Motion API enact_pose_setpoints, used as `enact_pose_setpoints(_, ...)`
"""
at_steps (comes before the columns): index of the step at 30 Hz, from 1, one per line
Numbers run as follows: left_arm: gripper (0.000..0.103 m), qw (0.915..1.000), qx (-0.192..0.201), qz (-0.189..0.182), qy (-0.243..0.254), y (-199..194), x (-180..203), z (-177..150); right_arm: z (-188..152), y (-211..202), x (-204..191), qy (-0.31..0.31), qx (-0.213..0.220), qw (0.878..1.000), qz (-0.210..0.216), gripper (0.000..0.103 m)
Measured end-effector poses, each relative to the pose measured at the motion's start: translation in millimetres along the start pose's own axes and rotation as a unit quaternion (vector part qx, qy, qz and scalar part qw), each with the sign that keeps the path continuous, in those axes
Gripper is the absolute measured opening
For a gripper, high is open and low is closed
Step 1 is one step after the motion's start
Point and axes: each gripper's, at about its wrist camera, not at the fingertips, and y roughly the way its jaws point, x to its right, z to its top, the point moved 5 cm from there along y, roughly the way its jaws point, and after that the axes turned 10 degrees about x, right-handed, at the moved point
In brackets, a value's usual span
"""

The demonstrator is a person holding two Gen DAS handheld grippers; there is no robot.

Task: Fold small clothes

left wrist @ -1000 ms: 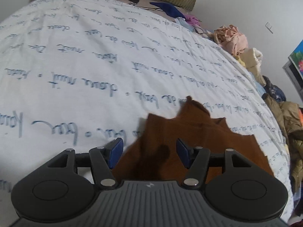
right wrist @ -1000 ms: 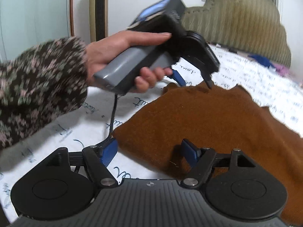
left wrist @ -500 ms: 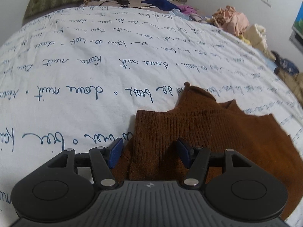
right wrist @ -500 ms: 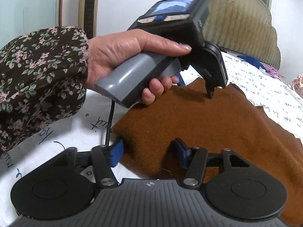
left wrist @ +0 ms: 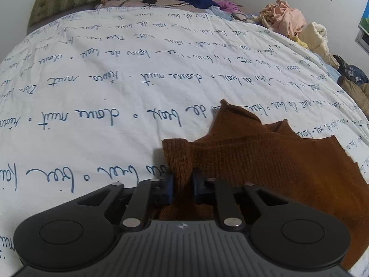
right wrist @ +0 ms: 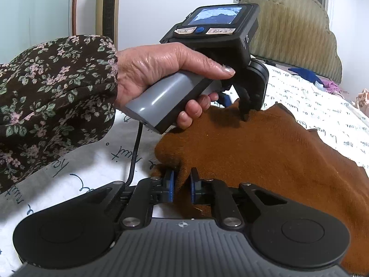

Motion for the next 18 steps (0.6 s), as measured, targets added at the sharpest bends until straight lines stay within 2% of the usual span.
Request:
enact_pose_setpoints(3,0.011,1.0,-0.002,-0.005,0.002,-1.5,1.0,0.8,0.4,-4.0,3.3,0.007,0.001,1.0,0.003,0.013)
enact_pose_setpoints(9,0.01,0.9983,-0.011,-0.034,-0.045,-5.8,-10.6,5.1,2.6,-11.9,14.1,0.03,0.005,0.999,0.013,0.012)
enact_pose_setpoints(15,0.01,0.998,-0.007,-0.035,-0.053,-13.8,-6.2,13.4,6.5,-16.1,29.0,0.051,0.017,0.998,0.02,0.01)
enact_pose_setpoints(18,0.01,0.9985,-0.008,-0.022,-0.049,-14.3,0.4,18.0,7.0,-18.6,34.3,0.058,0.022,0.998,0.019,0.01)
